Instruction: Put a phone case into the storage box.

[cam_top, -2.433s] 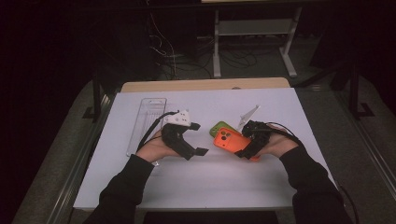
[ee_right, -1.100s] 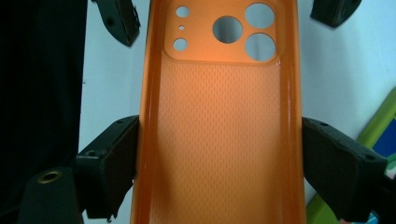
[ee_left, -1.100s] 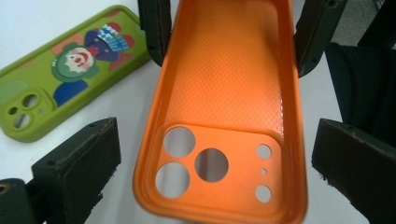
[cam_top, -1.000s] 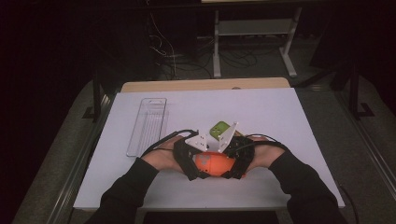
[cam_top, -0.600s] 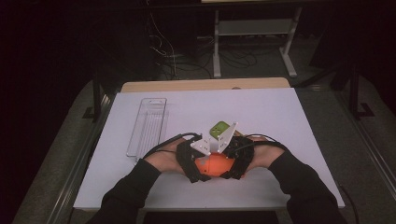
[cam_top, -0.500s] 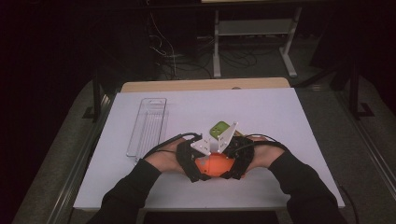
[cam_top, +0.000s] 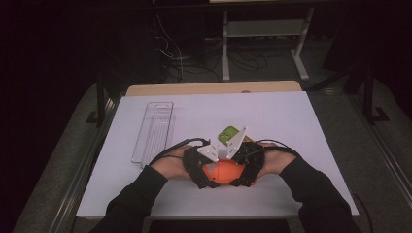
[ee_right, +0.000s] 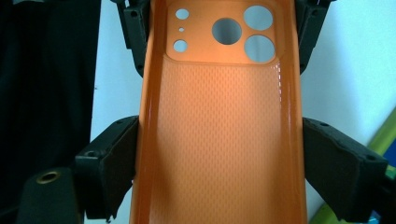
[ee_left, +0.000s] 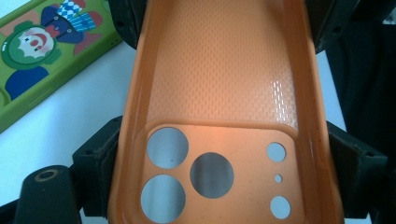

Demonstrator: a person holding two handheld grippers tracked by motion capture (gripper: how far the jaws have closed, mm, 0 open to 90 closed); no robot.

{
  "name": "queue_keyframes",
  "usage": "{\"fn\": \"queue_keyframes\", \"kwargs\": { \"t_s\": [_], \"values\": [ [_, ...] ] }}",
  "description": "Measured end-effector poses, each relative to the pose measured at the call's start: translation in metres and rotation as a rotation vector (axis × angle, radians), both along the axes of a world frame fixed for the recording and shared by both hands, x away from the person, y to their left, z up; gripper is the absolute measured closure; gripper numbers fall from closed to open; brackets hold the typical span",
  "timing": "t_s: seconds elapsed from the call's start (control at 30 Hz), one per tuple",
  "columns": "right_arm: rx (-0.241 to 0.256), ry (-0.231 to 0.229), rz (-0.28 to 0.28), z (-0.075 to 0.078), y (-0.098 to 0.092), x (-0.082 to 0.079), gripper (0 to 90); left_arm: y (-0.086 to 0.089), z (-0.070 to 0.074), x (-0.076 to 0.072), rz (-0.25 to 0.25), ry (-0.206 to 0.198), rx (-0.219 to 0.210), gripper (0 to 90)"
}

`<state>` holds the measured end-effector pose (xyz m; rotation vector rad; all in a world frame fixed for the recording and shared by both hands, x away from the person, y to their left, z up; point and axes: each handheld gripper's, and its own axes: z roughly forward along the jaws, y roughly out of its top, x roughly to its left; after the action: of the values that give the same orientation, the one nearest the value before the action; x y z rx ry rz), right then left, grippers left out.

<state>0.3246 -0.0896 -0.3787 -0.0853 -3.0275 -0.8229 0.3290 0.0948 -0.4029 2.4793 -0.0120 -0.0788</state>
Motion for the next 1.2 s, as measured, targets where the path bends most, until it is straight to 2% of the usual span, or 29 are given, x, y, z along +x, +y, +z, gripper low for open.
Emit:
{"fn": "queue_keyframes", "kwargs": {
  "t_s": [0.1, 0.17, 0.2, 0.27, 0.37, 0.43, 0.47, 0.5, 0.6, 0.7, 0.73, 0.77, 0.83, 0.87, 0.93, 0.97, 1.0, 1.03, 1.07, 1.1, 1.2],
  "values": [
    [0.006, 0.008, 0.005, -0.001, -0.001, 0.0, 14.5, -0.001, 0.0, -0.001, 0.002, 0.008, 0.0, 15.5],
    [0.026, 0.013, 0.002, -0.002, -0.003, 0.0, 12.8, -0.002, 0.0, -0.001, 0.01, 0.023, 0.0, 15.7],
    [0.04, 0.011, -0.008, -0.001, -0.004, 0.0, 12.2, -0.001, 0.0, 0.0, 0.004, 0.016, 0.012, 15.7],
    [0.057, 0.033, -0.035, 0.002, -0.006, 0.001, 7.6, -0.001, 0.001, -0.001, 0.015, 0.022, 0.007, 15.7],
    [0.087, 0.022, -0.065, 0.006, -0.012, 0.005, 4.2, 0.0, 0.001, -0.001, 0.04, 0.038, 0.0, 15.7],
    [0.106, 0.003, -0.099, 0.007, -0.018, 0.008, 3.8, 0.001, 0.001, 0.0, 0.069, 0.033, -0.004, 15.7],
    [0.106, 0.003, -0.099, 0.007, -0.018, 0.008, 3.8, 0.001, 0.001, 0.0, 0.069, 0.033, -0.004, 15.7],
    [0.122, 0.005, -0.148, 0.009, -0.025, 0.01, 3.1, 0.003, 0.0, 0.001, 0.108, 0.031, -0.002, 15.7],
    [0.148, 0.004, -0.221, 0.01, -0.037, 0.012, 3.0, 0.007, -0.001, 0.002, 0.158, 0.025, -0.003, 15.7],
    [0.165, -0.007, -0.286, 0.011, -0.048, 0.013, 2.5, 0.009, -0.002, 0.001, 0.214, 0.014, -0.016, 15.8],
    [0.175, -0.008, -0.31, 0.011, -0.052, 0.012, 2.5, 0.009, -0.002, 0.001, 0.214, 0.014, -0.016, 15.8],
    [0.188, -0.009, -0.331, 0.01, -0.055, 0.012, 2.5, 0.01, -0.002, 0.001, 0.254, 0.004, -0.007, 15.9],
    [0.195, -0.008, -0.349, 0.01, -0.057, 0.011, 2.5, 0.011, -0.002, 0.002, 0.274, 0.001, -0.011, 15.9],
    [0.209, -0.003, -0.398, 0.009, -0.061, 0.008, 2.5, 0.013, -0.001, 0.003, 0.314, -0.004, -0.011, 16.0],
    [0.216, 0.003, -0.418, 0.009, -0.063, 0.007, 2.5, 0.014, 0.0, 0.004, 0.328, -0.005, -0.007, 16.0],
    [0.235, 0.003, -0.462, 0.007, -0.066, 0.005, 2.5, 0.016, 0.001, 0.005, 0.364, -0.02, -0.006, 16.0],
    [0.246, 0.0, -0.477, 0.005, -0.068, 0.005, 2.5, 0.016, 0.001, 0.005, 0.364, -0.02, -0.006, 16.1],
    [0.248, 0.004, -0.5, 0.004, -0.07, 0.005, 2.5, 0.018, 0.001, 0.006, 0.403, -0.011, -0.014, 16.1],
    [0.245, 0.001, -0.523, 0.002, -0.072, 0.004, 2.5, 0.018, 0.001, 0.006, 0.403, -0.011, -0.014, 16.1],
    [0.246, -0.002, -0.537, -0.001, -0.074, 0.004, 2.5, 0.019, 0.001, 0.006, 0.435, -0.016, -0.022, 16.0],
    [0.276, 0.037, -0.603, -0.01, -0.078, 0.001, 1.7, 0.019, 0.003, 0.006, 0.461, -0.035, -0.001, 16.1]
  ]
}}
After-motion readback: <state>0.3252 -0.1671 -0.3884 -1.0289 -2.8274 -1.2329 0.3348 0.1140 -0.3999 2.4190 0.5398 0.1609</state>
